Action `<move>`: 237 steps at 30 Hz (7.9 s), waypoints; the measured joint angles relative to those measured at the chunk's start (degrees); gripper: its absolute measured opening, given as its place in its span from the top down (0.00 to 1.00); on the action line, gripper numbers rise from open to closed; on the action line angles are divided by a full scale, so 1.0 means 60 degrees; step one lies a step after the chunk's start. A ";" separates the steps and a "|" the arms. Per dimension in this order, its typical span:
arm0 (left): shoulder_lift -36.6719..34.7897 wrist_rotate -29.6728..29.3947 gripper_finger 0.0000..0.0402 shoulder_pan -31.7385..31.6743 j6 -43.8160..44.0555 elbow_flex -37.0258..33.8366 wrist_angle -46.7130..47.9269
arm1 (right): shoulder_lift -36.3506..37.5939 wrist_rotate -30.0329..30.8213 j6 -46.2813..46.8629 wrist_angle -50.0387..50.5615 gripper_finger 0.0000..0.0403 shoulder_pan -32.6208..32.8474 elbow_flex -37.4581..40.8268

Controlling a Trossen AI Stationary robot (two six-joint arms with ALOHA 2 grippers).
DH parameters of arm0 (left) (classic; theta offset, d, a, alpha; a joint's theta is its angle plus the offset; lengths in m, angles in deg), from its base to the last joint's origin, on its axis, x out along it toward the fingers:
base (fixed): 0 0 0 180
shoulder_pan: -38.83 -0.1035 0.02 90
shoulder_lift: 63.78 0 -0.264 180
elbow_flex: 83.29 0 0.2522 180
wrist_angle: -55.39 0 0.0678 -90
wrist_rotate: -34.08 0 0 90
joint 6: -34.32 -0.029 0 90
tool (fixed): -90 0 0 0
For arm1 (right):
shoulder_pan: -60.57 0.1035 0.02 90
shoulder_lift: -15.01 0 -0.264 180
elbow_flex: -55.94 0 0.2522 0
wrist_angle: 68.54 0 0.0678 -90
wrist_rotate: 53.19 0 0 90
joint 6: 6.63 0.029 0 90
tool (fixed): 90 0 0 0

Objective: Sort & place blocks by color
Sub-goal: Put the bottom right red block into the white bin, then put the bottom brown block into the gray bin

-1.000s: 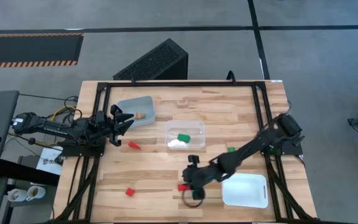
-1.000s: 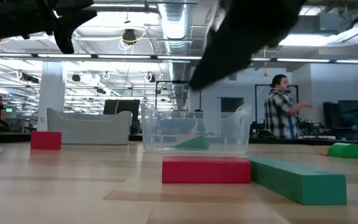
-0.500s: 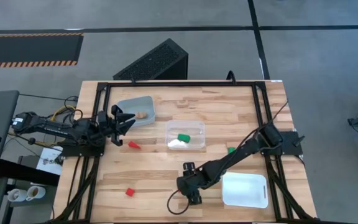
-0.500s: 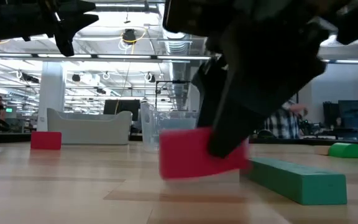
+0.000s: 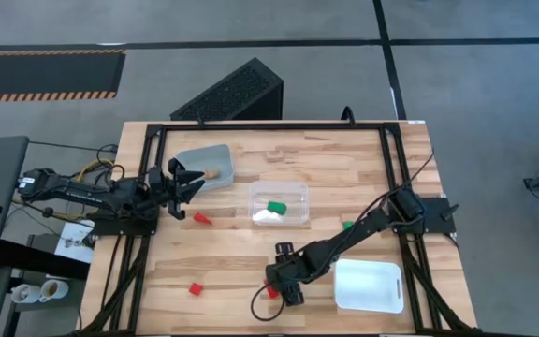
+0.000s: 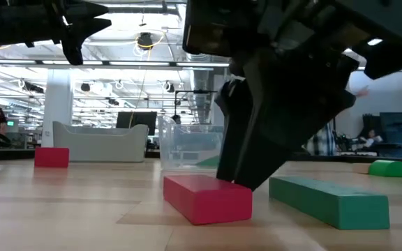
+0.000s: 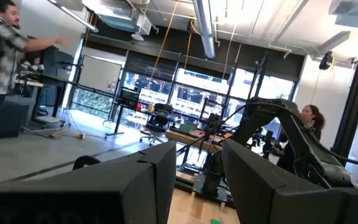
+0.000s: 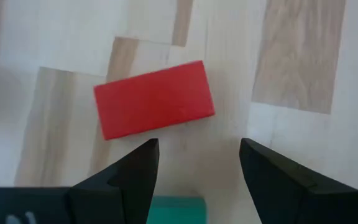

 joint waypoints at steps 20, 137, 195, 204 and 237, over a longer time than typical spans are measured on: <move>0.0000 -0.0076 0.70 0.0000 0.0006 0.0000 0.0194 | 0.0007 -0.0073 0.2993 -0.0651 0.38 -0.0280 -0.0554; 0.0062 0.0758 0.70 0.0004 0.1078 0.0000 0.0717 | 0.0007 0.5390 0.7169 0.3918 0.72 0.1281 -0.3002; 0.0066 0.0576 0.70 0.0004 0.1270 -0.0004 0.1058 | 0.3286 0.7382 1.3291 0.7363 0.28 0.3878 0.0342; 0.0066 0.0510 0.70 0.0004 0.1281 -0.0004 0.1054 | 0.3427 0.6498 0.7229 0.3854 0.28 0.2684 0.0321; 0.0106 0.0506 0.70 0.0004 0.1314 -0.0004 0.1123 | 0.7554 0.5165 0.9798 0.6798 0.28 0.1730 0.4531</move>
